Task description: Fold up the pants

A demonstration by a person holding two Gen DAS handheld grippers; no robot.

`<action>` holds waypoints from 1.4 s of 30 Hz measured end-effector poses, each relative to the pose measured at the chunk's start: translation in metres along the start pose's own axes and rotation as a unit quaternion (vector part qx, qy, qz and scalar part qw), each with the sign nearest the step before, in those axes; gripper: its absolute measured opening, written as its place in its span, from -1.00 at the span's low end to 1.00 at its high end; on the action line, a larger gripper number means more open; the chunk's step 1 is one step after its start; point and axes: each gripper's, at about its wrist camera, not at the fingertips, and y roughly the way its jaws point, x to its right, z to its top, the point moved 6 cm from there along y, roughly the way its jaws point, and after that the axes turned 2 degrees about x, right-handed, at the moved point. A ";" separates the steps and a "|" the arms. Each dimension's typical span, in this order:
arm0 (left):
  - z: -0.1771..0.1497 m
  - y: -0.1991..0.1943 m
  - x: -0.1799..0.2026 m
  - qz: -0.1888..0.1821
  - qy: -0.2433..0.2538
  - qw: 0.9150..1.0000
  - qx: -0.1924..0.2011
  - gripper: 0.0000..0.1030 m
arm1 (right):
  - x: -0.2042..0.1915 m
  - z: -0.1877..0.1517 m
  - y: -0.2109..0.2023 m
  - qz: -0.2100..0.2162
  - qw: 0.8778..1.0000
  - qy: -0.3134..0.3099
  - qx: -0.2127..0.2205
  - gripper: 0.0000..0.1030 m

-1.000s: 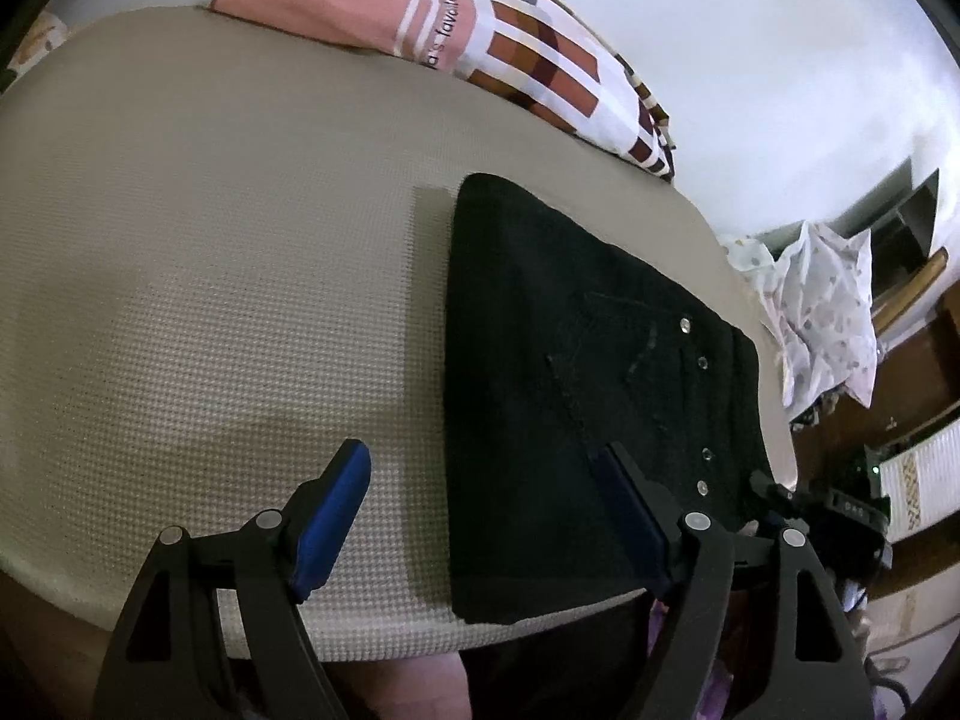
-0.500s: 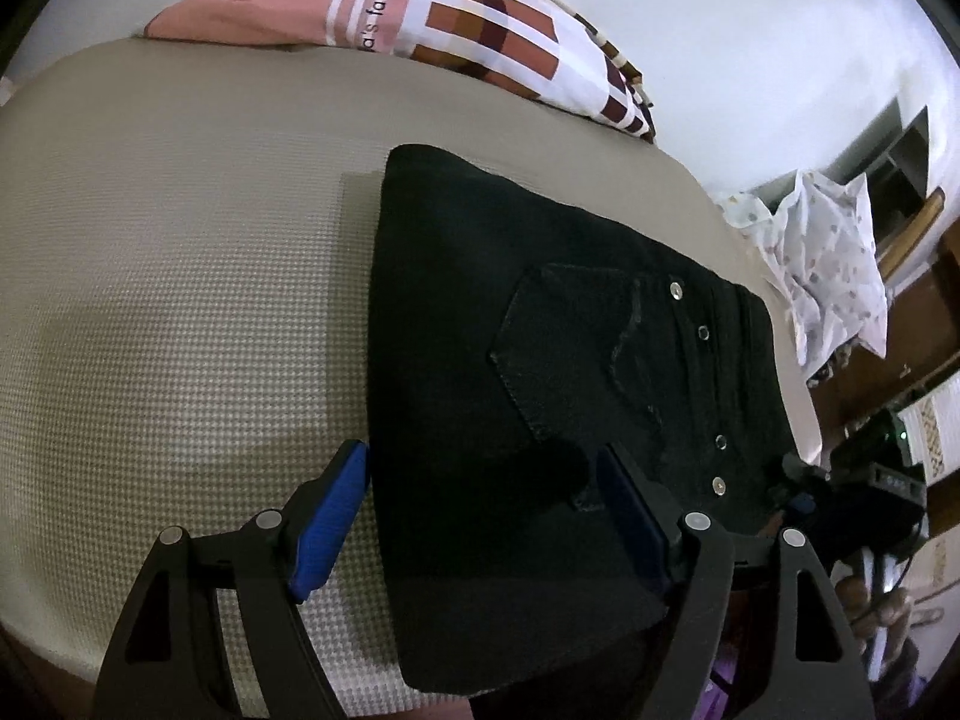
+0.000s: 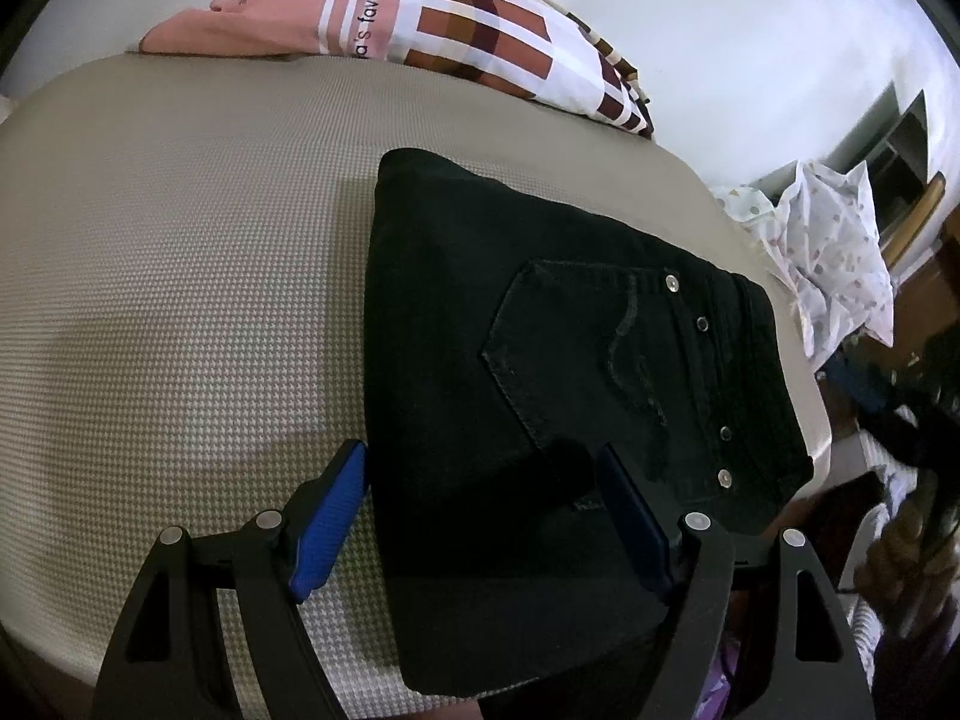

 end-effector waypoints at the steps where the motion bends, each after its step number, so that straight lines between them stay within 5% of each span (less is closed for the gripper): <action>1: 0.001 0.000 0.000 0.001 0.001 1.000 -0.001 0.51 | -0.007 0.002 0.006 0.000 1.000 -0.020 -0.002 -0.53; 8: 0.003 -0.004 0.001 0.009 0.007 1.000 0.005 0.51 | -0.022 0.006 0.065 -0.099 0.980 -0.172 -0.022 -0.54; 11: 0.003 0.000 -0.001 0.011 0.005 1.000 0.002 0.51 | 0.001 0.009 0.079 -0.126 0.979 -0.156 -0.026 -0.67; 19: 0.001 0.005 -0.005 0.011 -0.007 1.000 -0.003 0.51 | 0.046 0.004 0.088 -0.068 0.996 -0.033 -0.046 -0.88; 22: 0.005 -0.001 -0.005 0.014 0.000 1.000 0.008 0.51 | 0.035 0.006 0.067 -0.036 0.999 -0.025 -0.017 -0.66; 26: 0.012 -0.010 -0.006 0.029 0.015 0.999 0.029 0.51 | 0.023 0.005 0.046 -0.027 0.999 -0.024 -0.001 0.07; 34: 0.019 -0.015 -0.010 0.073 0.046 0.995 0.049 0.51 | 0.027 -0.012 0.034 -0.089 0.994 -0.058 -0.014 0.37; 42: 0.017 -0.011 -0.010 0.097 0.066 0.992 0.043 0.51 | 0.049 -0.029 0.051 -0.080 0.995 -0.018 -0.050 0.37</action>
